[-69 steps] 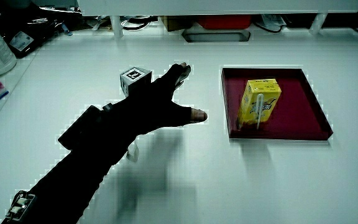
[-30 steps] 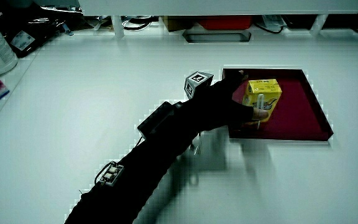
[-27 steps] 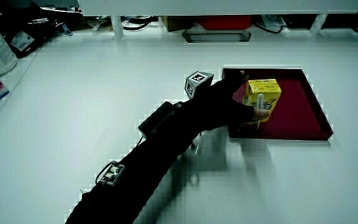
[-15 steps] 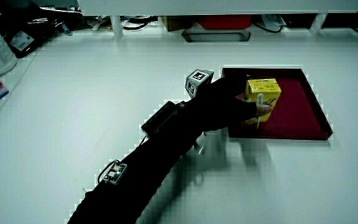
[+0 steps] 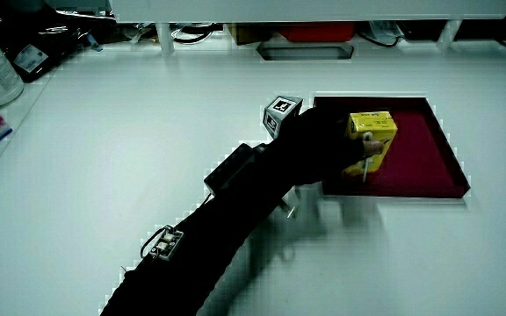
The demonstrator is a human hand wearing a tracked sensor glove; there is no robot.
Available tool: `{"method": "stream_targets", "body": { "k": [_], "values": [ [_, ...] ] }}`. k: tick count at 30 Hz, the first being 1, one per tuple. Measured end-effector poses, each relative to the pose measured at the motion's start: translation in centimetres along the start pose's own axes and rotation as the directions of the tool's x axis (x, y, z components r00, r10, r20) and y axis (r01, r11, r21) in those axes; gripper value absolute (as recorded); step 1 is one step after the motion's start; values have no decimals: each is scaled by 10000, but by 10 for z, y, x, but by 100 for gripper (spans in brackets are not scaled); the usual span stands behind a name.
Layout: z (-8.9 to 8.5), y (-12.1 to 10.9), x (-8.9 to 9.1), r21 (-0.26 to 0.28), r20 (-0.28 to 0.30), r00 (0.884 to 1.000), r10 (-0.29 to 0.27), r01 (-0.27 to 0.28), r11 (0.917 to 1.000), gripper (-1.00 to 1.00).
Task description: Pick ice redtea
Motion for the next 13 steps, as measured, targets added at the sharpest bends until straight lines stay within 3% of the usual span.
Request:
{"method": "stream_targets", "body": {
  "k": [4, 9, 10, 12, 13],
  "values": [
    [-1, 0, -2, 61, 24, 10000, -47, 47, 10000, 100],
    [2, -3, -2, 262, 779, 9962, -401, 381, 9989, 100],
    [3, -4, 2, 316, 1019, 9931, -579, 549, 9980, 100],
    [8, -4, 7, 339, 752, 9936, -848, 825, 9960, 100],
    [9, -5, 15, 289, 928, 9916, -897, 874, 9958, 100]
  ]
}}
